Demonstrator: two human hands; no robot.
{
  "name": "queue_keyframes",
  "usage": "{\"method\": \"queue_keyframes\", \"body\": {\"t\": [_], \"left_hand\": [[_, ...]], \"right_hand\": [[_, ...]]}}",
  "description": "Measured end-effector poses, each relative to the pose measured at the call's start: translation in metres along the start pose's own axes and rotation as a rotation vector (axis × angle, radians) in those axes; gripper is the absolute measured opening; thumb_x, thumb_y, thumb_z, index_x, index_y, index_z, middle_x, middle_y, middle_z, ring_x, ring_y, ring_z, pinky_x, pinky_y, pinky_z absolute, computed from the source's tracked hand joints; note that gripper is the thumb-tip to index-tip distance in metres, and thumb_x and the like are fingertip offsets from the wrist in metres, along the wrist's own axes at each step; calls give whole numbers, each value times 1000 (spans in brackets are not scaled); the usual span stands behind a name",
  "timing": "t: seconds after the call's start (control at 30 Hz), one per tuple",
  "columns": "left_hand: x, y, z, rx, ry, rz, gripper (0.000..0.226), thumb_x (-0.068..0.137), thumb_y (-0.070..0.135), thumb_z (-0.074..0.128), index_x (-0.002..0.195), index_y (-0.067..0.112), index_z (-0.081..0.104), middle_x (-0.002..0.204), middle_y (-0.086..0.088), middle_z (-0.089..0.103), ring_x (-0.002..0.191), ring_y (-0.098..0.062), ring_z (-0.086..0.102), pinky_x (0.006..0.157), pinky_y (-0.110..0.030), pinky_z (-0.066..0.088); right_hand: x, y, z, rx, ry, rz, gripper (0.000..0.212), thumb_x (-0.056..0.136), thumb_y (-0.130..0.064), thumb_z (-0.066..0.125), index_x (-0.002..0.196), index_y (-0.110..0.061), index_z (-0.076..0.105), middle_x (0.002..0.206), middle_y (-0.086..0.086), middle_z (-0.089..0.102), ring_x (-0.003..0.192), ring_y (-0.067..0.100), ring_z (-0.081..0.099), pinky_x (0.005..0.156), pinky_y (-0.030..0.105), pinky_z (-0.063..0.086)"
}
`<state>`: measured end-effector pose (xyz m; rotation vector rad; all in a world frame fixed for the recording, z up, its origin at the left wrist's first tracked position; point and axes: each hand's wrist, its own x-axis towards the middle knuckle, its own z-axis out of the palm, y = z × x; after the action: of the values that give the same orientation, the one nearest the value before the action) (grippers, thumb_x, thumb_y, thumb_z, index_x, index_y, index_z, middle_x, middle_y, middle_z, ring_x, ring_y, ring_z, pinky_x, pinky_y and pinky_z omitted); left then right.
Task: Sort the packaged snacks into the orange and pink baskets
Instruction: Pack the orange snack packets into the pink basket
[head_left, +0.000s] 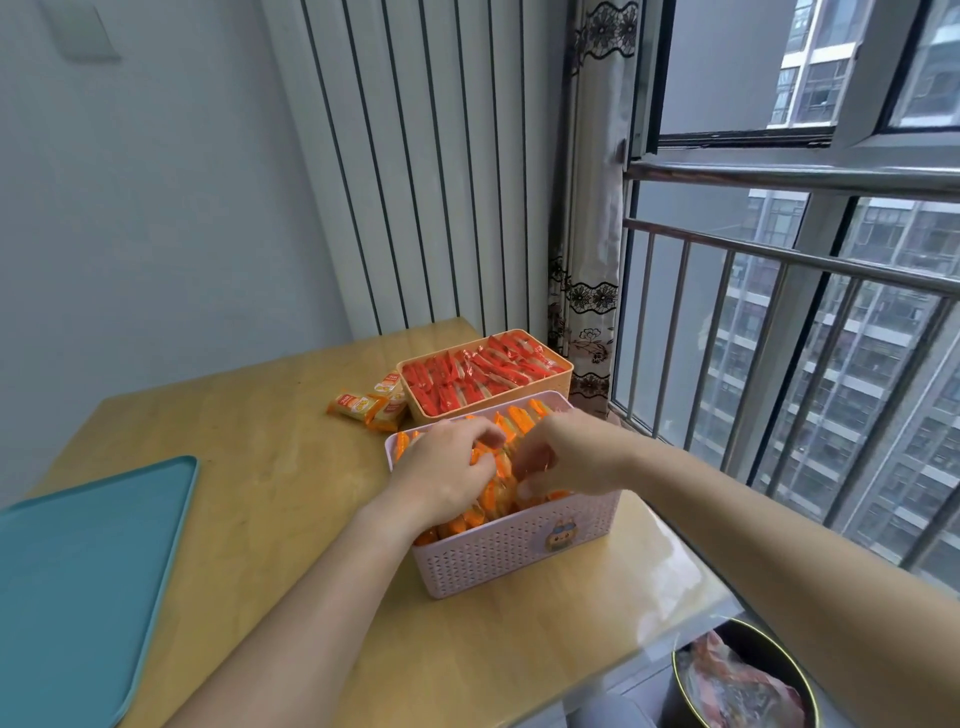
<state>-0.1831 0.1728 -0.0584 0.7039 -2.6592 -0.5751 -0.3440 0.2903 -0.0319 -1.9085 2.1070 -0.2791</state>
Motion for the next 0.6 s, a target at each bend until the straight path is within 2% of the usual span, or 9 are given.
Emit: {"method": "queue_keyframes", "body": {"t": [0.03,0.07,0.13,0.23,0.3,0.33,0.4,0.5,0.6], "left_hand": [[1,2,1,-93,33,-12,26,95,33,52,118,38,63,115,19,66,115,-7,56,97,-40,52],[1,3,3,-156,44,-14,23,95,37,51,115,39,62,111,20,65,110,-5,58,94,-39,53],[2,6,8,-154,9,25,21,95,49,47,107,42,63,104,21,65,106,-6,58,91,-42,53],[3,6,11,63,-69,54,24,96,55,53,105,41,71,110,18,64,110,-13,52,96,-45,48],[4,4,13,141,-74,51,24,95,53,60,106,38,75,114,16,61,112,-14,47,99,-44,46],[4,4,13,146,-68,49,22,93,51,63,105,37,76,114,16,60,111,-13,46,99,-43,46],[4,4,12,154,-63,50,17,91,47,68,99,36,77,112,18,60,110,-13,46,99,-43,46],[7,2,10,138,-55,41,11,87,42,71,90,35,79,110,19,61,110,-13,47,99,-44,46],[8,-1,9,92,-71,25,10,85,38,70,85,34,79,110,20,63,111,-12,49,98,-43,48]], "right_hand": [[2,-2,3,-32,-45,-16,14,96,-33,67,98,-22,75,81,-11,65,67,2,53,66,27,45],[3,-2,4,-53,-76,-21,19,100,-30,60,92,-19,73,78,-7,66,65,7,50,66,30,44],[3,0,-1,-47,-70,3,23,102,-21,55,96,-12,75,83,0,70,68,12,54,69,30,47],[2,10,-18,53,143,80,24,93,-8,58,87,-21,77,84,-10,72,74,4,64,67,18,50],[2,18,-21,59,282,121,25,89,-6,60,89,-24,77,89,-12,71,81,6,65,73,19,54],[4,21,-19,51,285,118,21,90,-9,63,96,-22,78,95,-10,71,86,8,66,78,23,57],[9,20,-10,-2,176,107,20,90,-22,70,108,-23,76,104,-7,72,89,10,66,83,28,59],[19,12,5,-146,42,166,32,87,-41,69,116,-29,72,102,-3,72,87,19,67,76,38,62],[27,11,13,-268,85,196,46,85,-44,69,128,-31,62,107,-1,70,90,21,63,69,34,58]]}}
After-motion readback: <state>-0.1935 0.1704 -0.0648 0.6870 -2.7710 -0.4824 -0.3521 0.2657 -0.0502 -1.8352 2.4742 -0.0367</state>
